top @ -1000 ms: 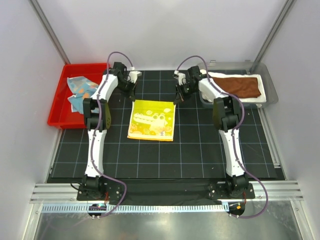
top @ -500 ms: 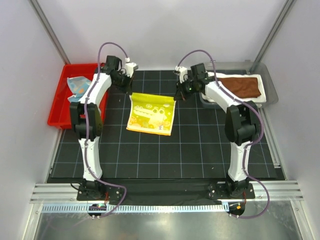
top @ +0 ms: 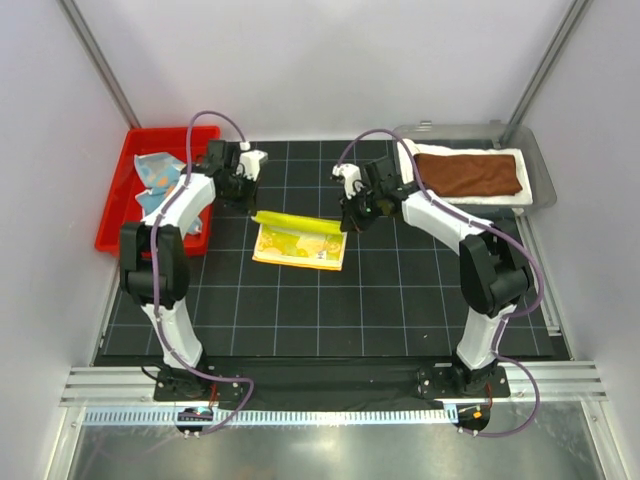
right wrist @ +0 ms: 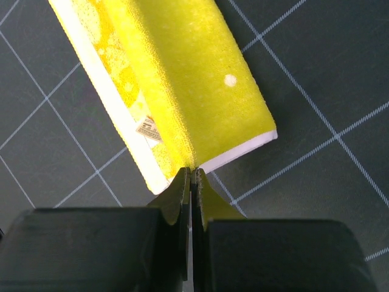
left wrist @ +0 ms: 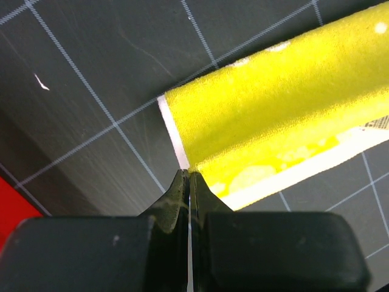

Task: Fold and stack the towels
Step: Fold the towel

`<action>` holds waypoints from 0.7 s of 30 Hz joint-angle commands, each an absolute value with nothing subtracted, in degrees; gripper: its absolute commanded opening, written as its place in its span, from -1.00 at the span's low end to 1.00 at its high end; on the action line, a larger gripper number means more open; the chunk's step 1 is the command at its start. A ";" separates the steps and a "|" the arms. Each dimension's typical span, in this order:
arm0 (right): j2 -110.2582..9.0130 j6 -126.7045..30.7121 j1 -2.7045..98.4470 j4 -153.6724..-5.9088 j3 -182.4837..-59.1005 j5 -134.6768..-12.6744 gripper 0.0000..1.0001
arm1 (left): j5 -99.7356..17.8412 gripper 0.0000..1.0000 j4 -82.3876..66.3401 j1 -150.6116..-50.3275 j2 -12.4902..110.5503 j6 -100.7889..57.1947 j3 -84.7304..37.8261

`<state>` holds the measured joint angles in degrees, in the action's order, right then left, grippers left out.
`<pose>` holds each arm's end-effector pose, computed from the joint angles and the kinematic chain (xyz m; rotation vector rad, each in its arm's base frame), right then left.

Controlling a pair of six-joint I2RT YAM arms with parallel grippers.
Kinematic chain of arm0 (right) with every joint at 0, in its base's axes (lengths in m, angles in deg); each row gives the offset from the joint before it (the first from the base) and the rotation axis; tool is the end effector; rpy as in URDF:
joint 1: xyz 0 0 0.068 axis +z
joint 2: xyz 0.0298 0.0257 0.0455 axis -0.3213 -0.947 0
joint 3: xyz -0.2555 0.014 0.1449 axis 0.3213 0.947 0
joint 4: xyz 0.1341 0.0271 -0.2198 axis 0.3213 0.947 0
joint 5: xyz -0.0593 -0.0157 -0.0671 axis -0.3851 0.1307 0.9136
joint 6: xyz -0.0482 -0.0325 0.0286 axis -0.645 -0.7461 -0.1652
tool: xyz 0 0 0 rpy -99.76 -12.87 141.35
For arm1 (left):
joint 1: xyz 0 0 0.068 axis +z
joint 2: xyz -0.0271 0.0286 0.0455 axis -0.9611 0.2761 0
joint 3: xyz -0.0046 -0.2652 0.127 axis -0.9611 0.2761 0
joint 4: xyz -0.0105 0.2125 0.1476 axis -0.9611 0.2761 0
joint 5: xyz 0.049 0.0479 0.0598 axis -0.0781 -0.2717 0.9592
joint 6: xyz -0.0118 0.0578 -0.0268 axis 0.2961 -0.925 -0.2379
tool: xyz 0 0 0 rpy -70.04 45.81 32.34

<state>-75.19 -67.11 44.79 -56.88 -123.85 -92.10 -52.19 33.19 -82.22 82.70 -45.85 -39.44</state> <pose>0.3643 0.2027 0.2403 -0.9896 2.2303 0.6635 0.4153 -0.0772 0.2478 0.5803 2.5145 -0.4175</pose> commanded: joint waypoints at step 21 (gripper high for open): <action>-69.21 -62.55 48.45 -63.95 -112.13 -89.94 -0.98 | -49.56 -1.00 27.13 -82.93 74.00 -40.23 -24.68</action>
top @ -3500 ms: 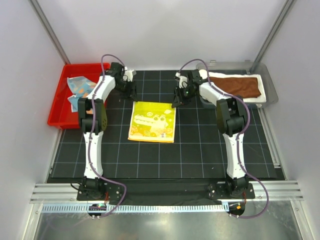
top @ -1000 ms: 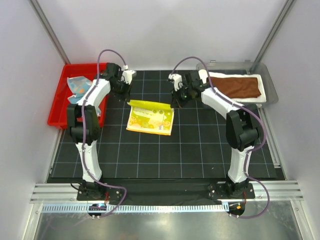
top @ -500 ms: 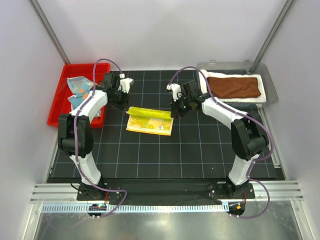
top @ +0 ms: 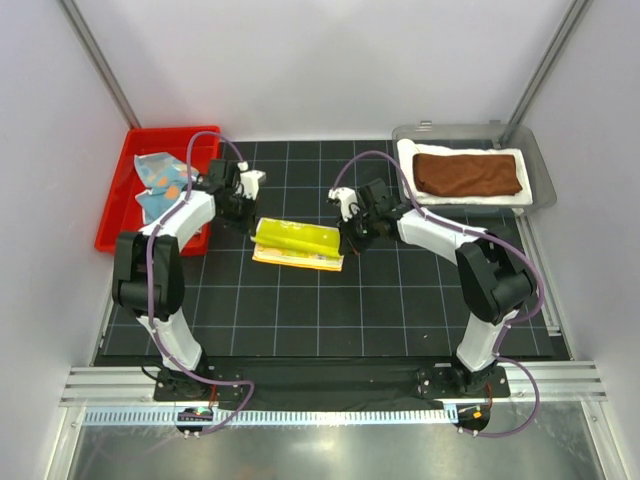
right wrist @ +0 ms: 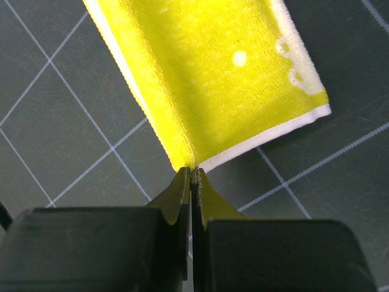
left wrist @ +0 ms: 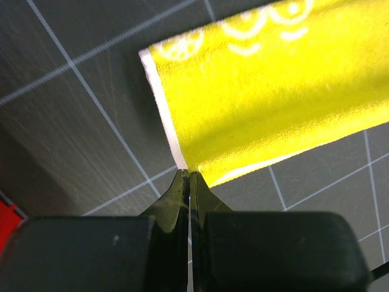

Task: Fold and stack the towels
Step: Fold the towel

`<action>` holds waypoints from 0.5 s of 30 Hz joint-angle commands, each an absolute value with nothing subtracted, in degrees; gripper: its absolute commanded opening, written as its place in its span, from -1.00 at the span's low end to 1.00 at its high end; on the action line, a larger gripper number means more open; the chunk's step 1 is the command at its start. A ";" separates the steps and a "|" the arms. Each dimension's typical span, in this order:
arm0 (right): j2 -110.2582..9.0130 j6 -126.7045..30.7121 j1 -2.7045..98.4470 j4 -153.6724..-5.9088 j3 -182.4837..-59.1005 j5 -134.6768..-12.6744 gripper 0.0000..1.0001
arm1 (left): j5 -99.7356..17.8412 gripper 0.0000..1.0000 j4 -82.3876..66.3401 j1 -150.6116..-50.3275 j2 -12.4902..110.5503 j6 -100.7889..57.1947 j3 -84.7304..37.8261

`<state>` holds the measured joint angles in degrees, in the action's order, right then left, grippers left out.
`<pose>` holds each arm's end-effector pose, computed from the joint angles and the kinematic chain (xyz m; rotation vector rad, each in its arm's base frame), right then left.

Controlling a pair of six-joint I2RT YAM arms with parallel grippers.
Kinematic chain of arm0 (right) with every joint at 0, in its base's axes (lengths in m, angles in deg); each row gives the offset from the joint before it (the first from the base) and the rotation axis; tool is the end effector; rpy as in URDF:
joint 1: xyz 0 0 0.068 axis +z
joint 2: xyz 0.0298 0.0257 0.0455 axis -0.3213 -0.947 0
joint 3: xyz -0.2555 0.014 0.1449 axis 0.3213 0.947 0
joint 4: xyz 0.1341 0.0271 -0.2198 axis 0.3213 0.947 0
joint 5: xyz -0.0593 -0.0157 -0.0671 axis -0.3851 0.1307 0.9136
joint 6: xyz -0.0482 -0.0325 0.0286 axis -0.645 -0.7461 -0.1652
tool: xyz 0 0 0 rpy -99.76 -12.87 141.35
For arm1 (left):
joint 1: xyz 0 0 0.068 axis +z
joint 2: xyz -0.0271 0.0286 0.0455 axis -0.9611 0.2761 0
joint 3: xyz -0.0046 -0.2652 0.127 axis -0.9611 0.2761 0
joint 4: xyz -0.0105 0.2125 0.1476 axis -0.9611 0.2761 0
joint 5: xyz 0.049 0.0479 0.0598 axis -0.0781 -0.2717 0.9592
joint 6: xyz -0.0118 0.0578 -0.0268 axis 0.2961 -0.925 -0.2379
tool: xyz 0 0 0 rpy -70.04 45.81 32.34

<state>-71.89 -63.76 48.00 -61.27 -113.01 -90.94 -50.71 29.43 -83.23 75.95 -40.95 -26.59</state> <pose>0.3263 0.2071 0.2085 -0.9926 2.3099 0.6905 0.3734 -0.0767 0.2280 0.4871 2.5903 -0.4273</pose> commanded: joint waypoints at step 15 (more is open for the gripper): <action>-68.50 -62.02 48.63 -63.33 -110.29 -89.06 -0.93 | -47.72 -0.94 28.00 -84.25 74.17 -39.36 -22.30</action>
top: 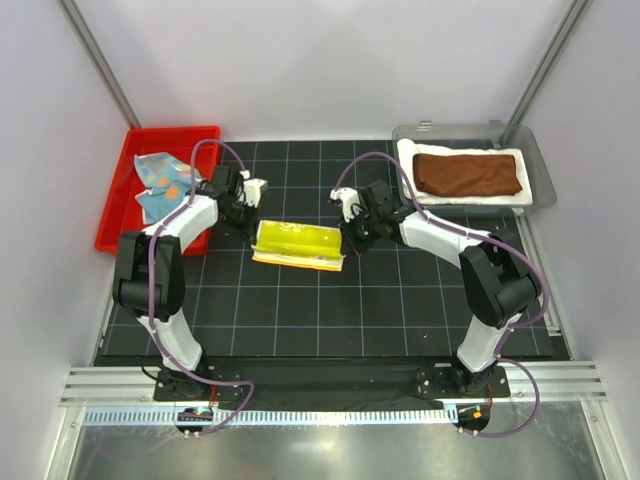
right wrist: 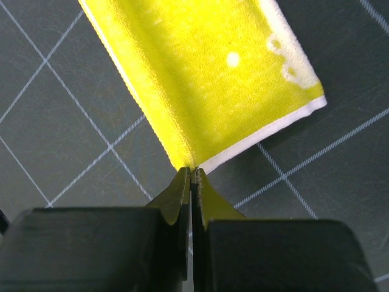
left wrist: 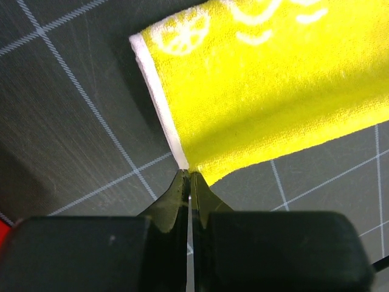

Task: Fold and stack the towels
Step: Fold the towel

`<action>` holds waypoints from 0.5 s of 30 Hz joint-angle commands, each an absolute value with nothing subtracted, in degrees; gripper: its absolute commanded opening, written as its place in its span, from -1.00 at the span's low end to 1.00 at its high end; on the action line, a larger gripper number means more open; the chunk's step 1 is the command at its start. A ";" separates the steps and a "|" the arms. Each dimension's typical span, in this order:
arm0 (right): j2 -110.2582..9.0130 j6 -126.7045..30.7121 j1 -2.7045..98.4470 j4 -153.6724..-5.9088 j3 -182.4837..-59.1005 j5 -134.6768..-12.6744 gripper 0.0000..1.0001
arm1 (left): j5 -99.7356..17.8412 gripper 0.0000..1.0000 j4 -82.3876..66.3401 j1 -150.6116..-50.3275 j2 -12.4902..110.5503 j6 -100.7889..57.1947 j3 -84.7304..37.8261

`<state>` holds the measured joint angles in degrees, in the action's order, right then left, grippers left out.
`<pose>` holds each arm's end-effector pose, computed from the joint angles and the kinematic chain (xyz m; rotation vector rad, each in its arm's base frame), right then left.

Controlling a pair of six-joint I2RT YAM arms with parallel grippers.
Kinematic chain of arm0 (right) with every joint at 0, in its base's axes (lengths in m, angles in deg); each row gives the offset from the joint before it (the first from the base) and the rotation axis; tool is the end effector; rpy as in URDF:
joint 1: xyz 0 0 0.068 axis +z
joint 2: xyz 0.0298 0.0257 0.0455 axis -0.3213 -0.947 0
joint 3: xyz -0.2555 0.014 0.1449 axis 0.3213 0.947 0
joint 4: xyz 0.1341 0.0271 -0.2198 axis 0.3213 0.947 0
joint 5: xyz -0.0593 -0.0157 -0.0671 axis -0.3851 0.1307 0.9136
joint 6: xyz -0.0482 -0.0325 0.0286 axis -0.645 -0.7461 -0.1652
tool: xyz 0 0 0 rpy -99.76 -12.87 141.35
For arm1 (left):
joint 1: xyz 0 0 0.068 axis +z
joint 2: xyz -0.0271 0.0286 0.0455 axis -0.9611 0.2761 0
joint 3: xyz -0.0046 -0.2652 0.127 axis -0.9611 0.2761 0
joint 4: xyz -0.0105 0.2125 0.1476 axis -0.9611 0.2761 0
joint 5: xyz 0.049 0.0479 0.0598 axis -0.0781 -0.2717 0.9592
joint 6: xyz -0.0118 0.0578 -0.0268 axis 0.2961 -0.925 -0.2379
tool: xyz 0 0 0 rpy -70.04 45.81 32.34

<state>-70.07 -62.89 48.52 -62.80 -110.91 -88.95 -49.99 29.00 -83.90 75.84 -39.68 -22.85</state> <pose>0.3193 0.2053 0.2102 -0.9717 2.3028 0.6565 0.3620 -0.0786 0.2097 0.4683 2.6551 -0.4284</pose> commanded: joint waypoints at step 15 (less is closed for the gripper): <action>-66.93 -52.54 48.89 -60.07 -110.37 -94.51 -0.27 | -37.34 -0.19 34.77 -86.27 70.30 -32.25 -29.85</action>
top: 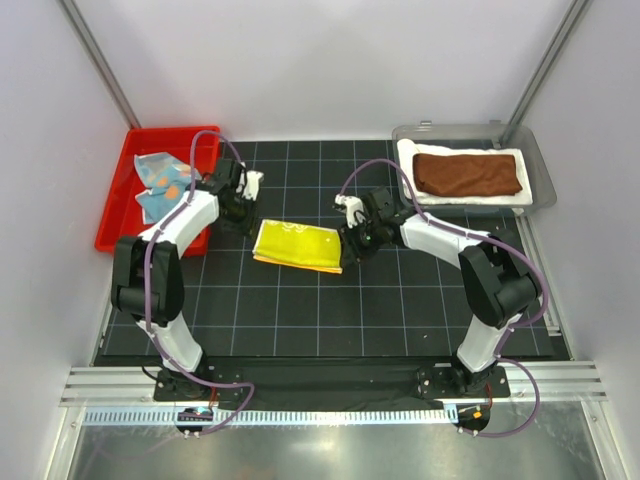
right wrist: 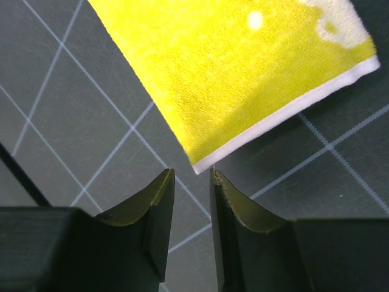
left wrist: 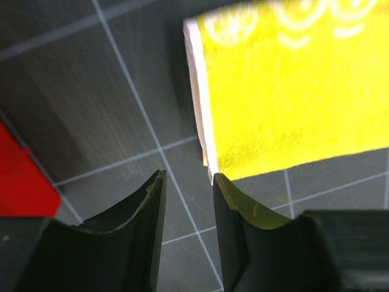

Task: Fold and stack the towels
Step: Fold the towel

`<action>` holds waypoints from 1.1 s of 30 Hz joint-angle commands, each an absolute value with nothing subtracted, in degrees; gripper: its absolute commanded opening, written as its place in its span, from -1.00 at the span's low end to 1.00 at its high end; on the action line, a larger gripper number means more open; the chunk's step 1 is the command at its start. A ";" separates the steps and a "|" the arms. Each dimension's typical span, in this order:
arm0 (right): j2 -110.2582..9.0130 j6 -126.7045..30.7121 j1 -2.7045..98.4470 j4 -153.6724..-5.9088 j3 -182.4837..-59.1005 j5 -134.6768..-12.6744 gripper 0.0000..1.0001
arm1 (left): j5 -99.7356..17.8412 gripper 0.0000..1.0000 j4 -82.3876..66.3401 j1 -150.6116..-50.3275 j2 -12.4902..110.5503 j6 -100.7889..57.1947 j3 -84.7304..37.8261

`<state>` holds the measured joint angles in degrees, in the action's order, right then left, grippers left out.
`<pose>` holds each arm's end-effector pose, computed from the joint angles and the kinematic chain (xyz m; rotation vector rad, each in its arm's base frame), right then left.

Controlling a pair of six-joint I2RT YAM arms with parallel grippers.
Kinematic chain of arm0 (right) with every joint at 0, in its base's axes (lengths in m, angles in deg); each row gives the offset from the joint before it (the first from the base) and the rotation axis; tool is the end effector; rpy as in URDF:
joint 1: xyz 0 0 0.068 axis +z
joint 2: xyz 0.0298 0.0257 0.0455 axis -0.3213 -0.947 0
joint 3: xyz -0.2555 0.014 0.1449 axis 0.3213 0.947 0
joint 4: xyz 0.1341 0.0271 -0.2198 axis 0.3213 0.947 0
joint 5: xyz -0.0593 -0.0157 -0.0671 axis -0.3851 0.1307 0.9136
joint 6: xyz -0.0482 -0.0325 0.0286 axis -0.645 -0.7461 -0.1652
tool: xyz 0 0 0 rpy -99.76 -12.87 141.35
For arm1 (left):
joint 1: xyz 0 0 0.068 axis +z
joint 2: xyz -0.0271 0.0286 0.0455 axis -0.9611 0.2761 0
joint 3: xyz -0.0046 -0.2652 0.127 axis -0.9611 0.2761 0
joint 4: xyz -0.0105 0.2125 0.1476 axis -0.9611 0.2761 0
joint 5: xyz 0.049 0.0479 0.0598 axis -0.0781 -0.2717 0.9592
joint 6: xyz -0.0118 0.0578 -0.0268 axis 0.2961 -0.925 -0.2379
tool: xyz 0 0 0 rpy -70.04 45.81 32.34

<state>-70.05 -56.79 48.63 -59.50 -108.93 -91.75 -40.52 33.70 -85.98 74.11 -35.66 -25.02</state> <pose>0.3066 0.2014 0.1968 -0.8794 2.4529 0.7581 0.3558 -0.0827 0.2254 0.3788 2.7068 -0.2351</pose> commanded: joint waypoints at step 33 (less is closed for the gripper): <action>-69.03 -28.10 49.15 -80.02 -103.35 -97.48 -0.39 | -37.26 -0.15 39.34 -87.60 79.61 -15.62 -35.74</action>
<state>-72.39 -31.61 48.79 -77.25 -102.89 -93.56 -40.08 35.60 -88.19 79.97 -14.33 -32.89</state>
